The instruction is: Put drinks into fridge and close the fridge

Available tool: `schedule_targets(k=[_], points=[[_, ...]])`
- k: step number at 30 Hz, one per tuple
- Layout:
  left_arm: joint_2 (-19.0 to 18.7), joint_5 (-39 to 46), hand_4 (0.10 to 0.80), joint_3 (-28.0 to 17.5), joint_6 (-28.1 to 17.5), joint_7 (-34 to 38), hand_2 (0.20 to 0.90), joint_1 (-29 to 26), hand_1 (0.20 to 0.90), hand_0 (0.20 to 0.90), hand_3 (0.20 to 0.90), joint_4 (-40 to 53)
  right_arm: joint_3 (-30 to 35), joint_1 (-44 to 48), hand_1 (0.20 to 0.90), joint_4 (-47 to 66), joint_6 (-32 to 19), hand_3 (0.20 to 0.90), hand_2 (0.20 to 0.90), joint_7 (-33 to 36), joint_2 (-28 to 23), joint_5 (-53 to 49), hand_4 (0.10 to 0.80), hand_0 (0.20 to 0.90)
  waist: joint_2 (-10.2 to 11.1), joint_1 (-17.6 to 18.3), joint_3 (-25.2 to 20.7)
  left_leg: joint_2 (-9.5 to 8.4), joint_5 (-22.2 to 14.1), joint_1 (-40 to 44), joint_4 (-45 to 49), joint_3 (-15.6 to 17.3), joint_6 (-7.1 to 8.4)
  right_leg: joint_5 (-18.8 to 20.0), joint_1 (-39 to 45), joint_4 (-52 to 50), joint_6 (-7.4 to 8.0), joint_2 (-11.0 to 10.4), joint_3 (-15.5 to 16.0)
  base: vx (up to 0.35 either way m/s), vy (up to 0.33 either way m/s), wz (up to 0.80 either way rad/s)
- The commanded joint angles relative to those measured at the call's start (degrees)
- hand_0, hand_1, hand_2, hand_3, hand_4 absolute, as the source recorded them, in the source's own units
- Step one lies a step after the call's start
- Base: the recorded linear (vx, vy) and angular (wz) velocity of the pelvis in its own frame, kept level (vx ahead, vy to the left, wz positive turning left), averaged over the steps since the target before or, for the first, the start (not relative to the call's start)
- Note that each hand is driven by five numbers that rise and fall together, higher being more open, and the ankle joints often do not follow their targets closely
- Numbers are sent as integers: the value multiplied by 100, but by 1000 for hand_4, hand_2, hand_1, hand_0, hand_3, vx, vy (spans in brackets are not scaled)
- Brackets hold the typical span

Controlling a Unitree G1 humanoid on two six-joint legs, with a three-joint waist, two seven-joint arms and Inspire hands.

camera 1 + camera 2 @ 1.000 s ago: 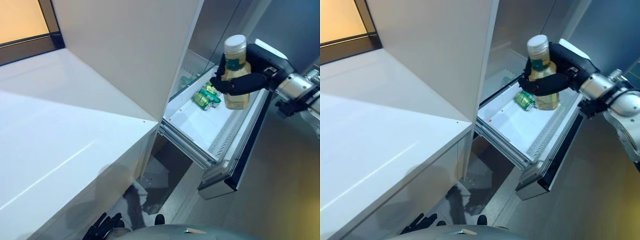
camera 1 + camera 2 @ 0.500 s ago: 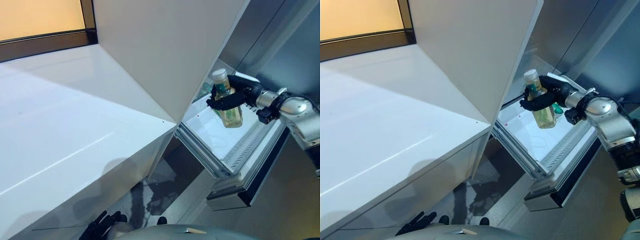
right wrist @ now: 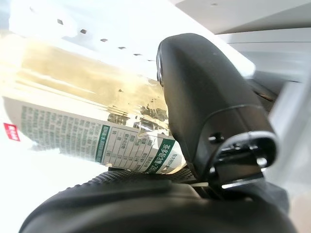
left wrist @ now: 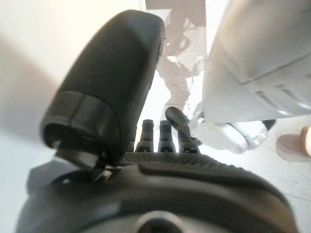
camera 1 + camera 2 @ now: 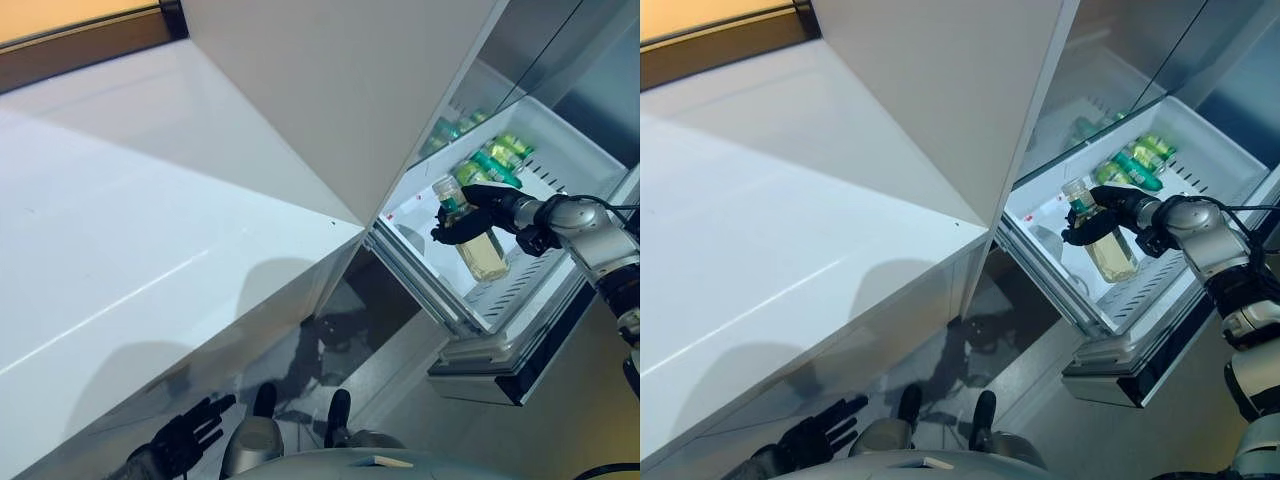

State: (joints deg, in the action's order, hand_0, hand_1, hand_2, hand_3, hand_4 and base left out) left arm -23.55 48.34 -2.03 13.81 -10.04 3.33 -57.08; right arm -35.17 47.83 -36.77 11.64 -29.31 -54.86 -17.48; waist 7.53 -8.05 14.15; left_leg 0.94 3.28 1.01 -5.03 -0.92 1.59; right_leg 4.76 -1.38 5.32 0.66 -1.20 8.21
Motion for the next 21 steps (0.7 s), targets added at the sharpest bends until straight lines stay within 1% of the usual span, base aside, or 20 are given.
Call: schedule_targets(k=[1, 2, 3, 6, 8, 10, 13, 21], points=[[-335, 315, 800, 409, -16, 109, 900, -214, 900, 900, 900, 116, -118, 1872, 300, -382, -645, 200, 300, 460, -159, 348, 100, 300, 7, -183, 34, -210, -367, -398, 137, 82, -209, -204, 69, -140, 352, -56, 238, -39, -10, 6], [-351, 336, 800, 421, -18, 126, 900, -250, 900, 900, 900, 121, -157, 1937, 300, -470, -664, 200, 300, 486, -131, 427, 100, 300, -5, -194, 68, -215, -357, -434, 141, 67, -208, -200, 39, -148, 351, -58, 244, -78, -11, 6], [-376, 373, 800, 450, -7, 141, 900, -334, 900, 900, 900, 140, -251, 2071, 300, -683, -771, 200, 300, 552, -68, 723, 100, 300, -35, -229, 155, -228, -337, -505, 146, 33, -209, -191, -26, -161, 345, -62, 253, -78, 0, 6], [-400, 556, 800, 520, -16, 231, 900, -497, 900, 900, 900, 208, -556, 2447, 300, -1035, -817, 200, 300, 813, 63, 1110, 100, 300, -135, -300, 352, -264, -283, -681, 146, -52, -208, -172, -184, -179, 327, -77, 275, -90, 20, 2], [-409, 605, 800, 535, -14, 215, 900, -550, 900, 900, 900, 205, -676, 2584, 300, -1183, -860, 200, 300, 856, 101, 1185, 100, 300, -177, -313, 407, -278, -264, -740, 147, -72, -209, -172, -249, -199, 320, -86, 291, -62, 42, 3], [-414, 666, 800, 583, -21, 207, 900, -634, 900, 900, 900, 192, -801, 2777, 300, -1366, -770, 200, 300, 923, 171, 1287, 100, 300, -231, -344, 484, -308, -231, -843, 155, -108, -202, -174, -345, -226, 310, -108, 322, -60, 64, 3], [-432, 660, 800, 653, -27, 178, 900, -766, 900, 900, 900, 189, -922, 2970, 300, -1720, -771, 200, 300, 966, 292, 1650, 100, 300, -300, -401, 587, -337, -199, -998, 192, -139, -190, -190, -486, -284, 295, -151, 407, -29, 39, 10], [-444, 669, 800, 726, 19, 90, 900, -898, 900, 900, 900, 223, -1039, 3118, 300, -2263, -419, 200, 300, 739, 478, 1924, 100, 300, -422, -464, 749, -386, -133, -1211, 234, -167, -185, -210, -711, -387, 265, -188, 479, -14, 34, 5]])
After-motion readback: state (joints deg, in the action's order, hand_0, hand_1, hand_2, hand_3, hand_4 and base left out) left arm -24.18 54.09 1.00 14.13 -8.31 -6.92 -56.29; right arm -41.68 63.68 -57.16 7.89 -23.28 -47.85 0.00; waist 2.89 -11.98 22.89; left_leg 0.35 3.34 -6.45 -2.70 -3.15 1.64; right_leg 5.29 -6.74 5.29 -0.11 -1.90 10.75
